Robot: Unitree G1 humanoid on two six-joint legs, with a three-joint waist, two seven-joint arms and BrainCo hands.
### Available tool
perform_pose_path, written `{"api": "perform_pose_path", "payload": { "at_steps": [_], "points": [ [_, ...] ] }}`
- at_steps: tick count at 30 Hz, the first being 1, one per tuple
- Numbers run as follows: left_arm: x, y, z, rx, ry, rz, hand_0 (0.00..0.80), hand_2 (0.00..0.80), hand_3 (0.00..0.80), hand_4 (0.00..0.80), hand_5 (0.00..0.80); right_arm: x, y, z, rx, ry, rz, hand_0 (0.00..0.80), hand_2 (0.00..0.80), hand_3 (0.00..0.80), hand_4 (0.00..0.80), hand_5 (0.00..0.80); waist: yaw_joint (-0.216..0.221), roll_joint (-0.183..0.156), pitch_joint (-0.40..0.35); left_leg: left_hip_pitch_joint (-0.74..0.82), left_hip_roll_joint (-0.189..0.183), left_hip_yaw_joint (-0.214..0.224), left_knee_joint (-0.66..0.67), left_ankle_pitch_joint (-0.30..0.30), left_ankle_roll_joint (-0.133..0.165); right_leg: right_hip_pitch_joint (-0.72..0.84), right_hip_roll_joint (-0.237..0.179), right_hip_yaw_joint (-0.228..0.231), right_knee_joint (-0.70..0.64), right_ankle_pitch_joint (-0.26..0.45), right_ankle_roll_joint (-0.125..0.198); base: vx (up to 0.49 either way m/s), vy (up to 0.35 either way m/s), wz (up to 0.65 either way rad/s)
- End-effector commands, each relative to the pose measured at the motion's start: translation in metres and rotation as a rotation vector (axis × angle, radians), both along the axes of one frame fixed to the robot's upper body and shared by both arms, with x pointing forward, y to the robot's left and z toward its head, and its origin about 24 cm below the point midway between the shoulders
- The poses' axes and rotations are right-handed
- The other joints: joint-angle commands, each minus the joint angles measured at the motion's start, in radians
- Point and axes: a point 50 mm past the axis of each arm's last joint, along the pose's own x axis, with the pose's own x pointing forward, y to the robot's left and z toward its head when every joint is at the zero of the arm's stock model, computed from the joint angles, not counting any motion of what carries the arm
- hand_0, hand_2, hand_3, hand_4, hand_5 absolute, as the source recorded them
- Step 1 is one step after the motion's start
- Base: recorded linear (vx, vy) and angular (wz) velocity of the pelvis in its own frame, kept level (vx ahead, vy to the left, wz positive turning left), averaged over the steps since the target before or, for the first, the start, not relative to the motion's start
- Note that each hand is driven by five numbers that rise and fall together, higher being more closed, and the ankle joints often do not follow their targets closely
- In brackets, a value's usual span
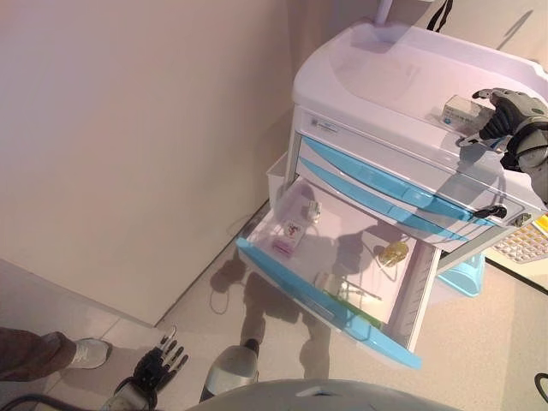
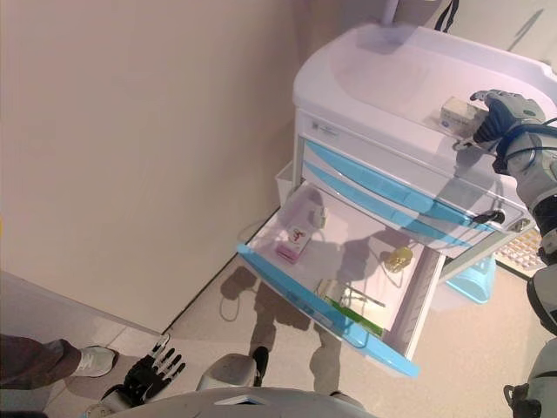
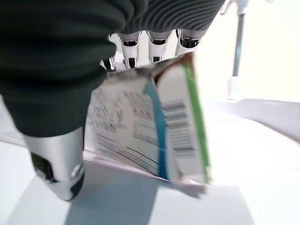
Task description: Open the drawer and pick up the medicine
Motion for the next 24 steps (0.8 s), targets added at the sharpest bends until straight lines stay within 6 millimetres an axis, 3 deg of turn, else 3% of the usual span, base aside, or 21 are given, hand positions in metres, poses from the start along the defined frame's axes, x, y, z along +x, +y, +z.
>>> {"api": "perform_pose_path", "payload": {
  "at_steps": [1, 6, 10, 19, 24],
  "points": [
    [0.001, 0.006, 0.004, 0.02, -0.006, -0.061, 0.0, 0.0, 0.0, 0.0, 0.0, -0.002, -0.005, 0.037, -0.156, -0.14, -0.073, 0.0, 0.0, 0.0, 0.0, 0.0, 0.032, 0.011, 0.004, 0.041, -0.011, -0.068, -0.034, -0.048, 0.02, -0.015, -0.054, 0.008, 0.087, 0.057, 0.03, 0.0, 0.0, 0.0],
    [0.002, 0.003, 0.004, 0.021, -0.01, -0.06, 0.0, 0.0, 0.0, 0.0, 0.0, -0.01, -0.01, 0.053, -0.526, -0.241, -0.162, 0.0, 0.0, 0.0, 0.0, 0.0, 0.033, 0.015, 0.003, 0.039, -0.008, -0.063, -0.034, -0.047, 0.019, -0.016, -0.054, 0.002, 0.085, 0.05, 0.032, 0.0, 0.0, 0.0],
    [0.005, 0.001, 0.005, 0.022, -0.011, -0.062, 0.0, 0.0, 0.0, 0.0, 0.0, -0.012, -0.009, 0.049, -0.684, -0.181, -0.166, 0.0, 0.0, 0.0, 0.0, 0.0, 0.037, 0.015, 0.0, 0.034, -0.009, -0.06, -0.033, -0.046, 0.02, -0.015, -0.056, -0.004, 0.084, 0.051, 0.035, 0.0, 0.0, 0.0],
    [-0.004, 0.003, 0.005, 0.012, 0.005, -0.064, 0.0, 0.0, 0.0, 0.0, 0.0, -0.023, -0.013, 0.066, -0.737, -0.329, -0.229, 0.0, 0.0, 0.0, 0.0, 0.0, 0.039, 0.023, -0.005, 0.034, -0.008, -0.063, -0.035, -0.045, 0.022, -0.011, -0.052, -0.009, 0.078, 0.041, 0.031, 0.0, 0.0, 0.0],
    [-0.01, 0.004, 0.006, 0.029, -0.007, -0.118, 0.0, 0.0, 0.0, 0.0, 0.0, -0.023, 0.001, 0.083, -0.685, -0.474, -0.137, 0.0, 0.0, 0.0, 0.0, 0.0, 0.029, 0.026, -0.007, 0.036, -0.007, -0.057, -0.036, -0.047, 0.02, -0.012, -0.049, -0.007, 0.075, 0.04, 0.032, 0.0, 0.0, 0.0]
  ]
}}
